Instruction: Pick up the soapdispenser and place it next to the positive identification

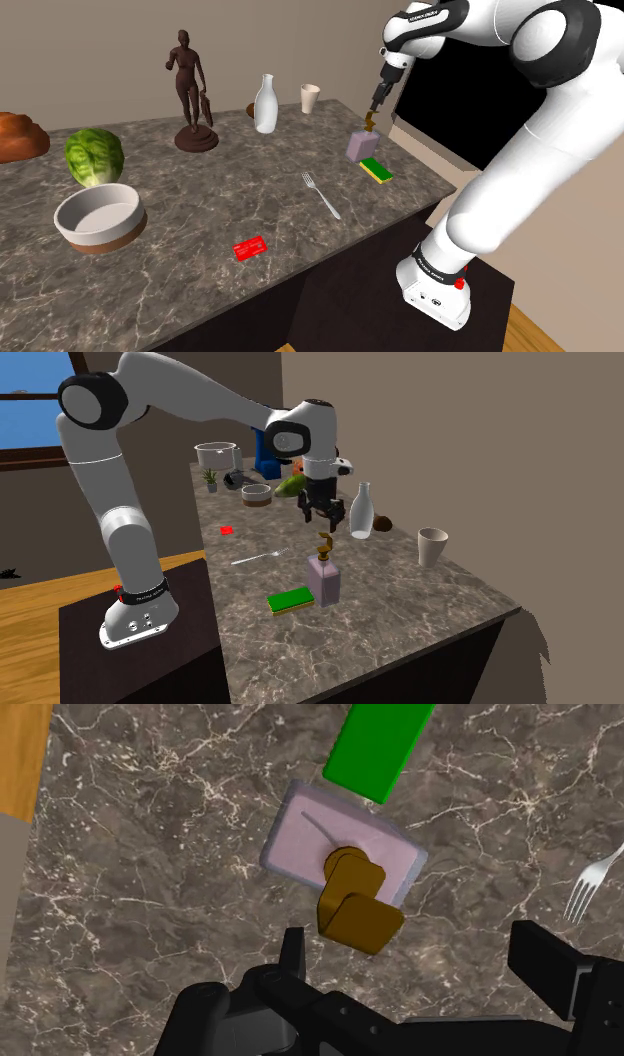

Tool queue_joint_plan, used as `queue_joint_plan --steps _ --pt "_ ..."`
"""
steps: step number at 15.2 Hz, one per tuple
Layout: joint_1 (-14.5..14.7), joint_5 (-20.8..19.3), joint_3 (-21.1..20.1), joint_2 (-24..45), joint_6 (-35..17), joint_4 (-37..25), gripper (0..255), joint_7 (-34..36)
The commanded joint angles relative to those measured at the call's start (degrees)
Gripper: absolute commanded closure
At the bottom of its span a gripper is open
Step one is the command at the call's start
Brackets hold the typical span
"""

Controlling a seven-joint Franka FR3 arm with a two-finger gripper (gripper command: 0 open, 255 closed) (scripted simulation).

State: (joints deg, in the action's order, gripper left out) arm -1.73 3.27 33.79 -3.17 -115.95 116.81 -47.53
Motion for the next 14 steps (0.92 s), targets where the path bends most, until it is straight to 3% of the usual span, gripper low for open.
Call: queue_joint_plan --steps 1,8,14 --pt "-0.4 2.5 0.9 3.7 -0.6 -2.4 0 -2.8" --pt "-0.5 4.5 0.7 6.3 -6.0 1.0 0 -4.2" --pt "-0.5 4.5 0.7 6.3 -6.0 1.0 0 -4.2"
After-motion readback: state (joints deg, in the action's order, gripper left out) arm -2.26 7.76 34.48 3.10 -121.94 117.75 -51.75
